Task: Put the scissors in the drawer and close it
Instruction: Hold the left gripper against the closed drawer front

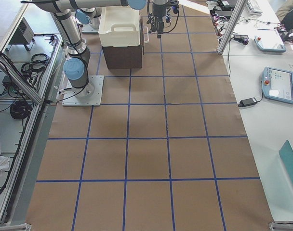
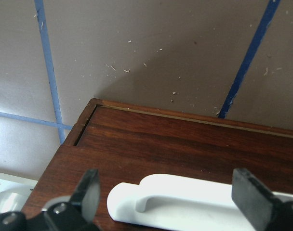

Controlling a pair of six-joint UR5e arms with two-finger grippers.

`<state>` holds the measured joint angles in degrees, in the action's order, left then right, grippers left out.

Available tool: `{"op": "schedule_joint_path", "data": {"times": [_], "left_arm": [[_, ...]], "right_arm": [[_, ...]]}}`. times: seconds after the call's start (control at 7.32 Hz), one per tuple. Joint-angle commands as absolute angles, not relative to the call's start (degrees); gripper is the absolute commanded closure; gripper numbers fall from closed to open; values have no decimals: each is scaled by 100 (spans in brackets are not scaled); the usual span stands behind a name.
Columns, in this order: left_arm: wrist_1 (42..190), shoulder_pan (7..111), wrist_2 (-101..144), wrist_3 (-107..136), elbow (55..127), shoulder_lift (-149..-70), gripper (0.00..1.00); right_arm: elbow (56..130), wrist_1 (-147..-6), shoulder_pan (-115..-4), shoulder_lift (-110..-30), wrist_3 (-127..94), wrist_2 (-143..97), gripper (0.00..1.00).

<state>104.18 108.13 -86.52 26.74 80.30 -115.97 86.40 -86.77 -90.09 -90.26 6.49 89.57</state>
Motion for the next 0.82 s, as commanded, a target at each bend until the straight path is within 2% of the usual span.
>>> {"op": "schedule_joint_path", "data": {"times": [0.0,0.55,0.68], "left_arm": [[10485,10837,-8640,2681,8042,-11628,0],[10443,10785,-8666,2733,7946,-11531,0],[9806,10741,-8623,2725,7876,-11496,0]], "right_arm": [[8640,-8675,-9009,-9026,642,8956,0],[8648,-8701,-9009,-9026,642,8956,0],[8648,-8701,-9009,-9026,642,8947,0]]}}
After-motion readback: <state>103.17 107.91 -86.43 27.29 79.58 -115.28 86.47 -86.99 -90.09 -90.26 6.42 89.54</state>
